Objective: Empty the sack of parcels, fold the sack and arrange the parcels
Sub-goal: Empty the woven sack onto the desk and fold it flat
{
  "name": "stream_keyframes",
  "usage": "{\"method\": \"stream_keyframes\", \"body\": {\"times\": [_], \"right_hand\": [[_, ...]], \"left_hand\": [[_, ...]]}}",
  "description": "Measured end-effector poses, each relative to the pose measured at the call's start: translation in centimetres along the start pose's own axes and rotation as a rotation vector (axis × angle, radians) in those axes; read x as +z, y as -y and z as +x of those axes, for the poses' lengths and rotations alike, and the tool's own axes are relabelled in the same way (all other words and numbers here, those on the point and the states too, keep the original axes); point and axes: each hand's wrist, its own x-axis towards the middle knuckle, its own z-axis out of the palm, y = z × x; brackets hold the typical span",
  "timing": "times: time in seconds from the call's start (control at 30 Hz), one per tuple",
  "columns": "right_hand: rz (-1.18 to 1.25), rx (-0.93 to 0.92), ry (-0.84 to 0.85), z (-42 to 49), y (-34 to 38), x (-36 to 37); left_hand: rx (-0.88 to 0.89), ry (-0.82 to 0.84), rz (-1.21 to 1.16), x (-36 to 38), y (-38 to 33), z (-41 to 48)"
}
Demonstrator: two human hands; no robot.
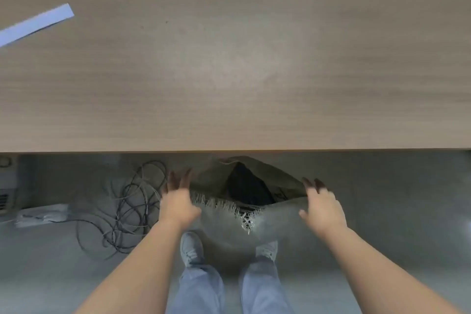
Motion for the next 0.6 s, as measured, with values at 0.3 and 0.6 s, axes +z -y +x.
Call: {"method": "stream_keyframes", "body": {"times": [0.3,0.6], "right_hand": [[0.197,0.053,0.003,1.6,0.7,2.0],[0.165,-0.013,-0.062,1.0,0.5,2.1]], "left_hand": [[-0.074,0.027,0.008,2.5,0.7,1.9],[0.081,-0.097,-0.172,3.4,0.7,0.1]]}}
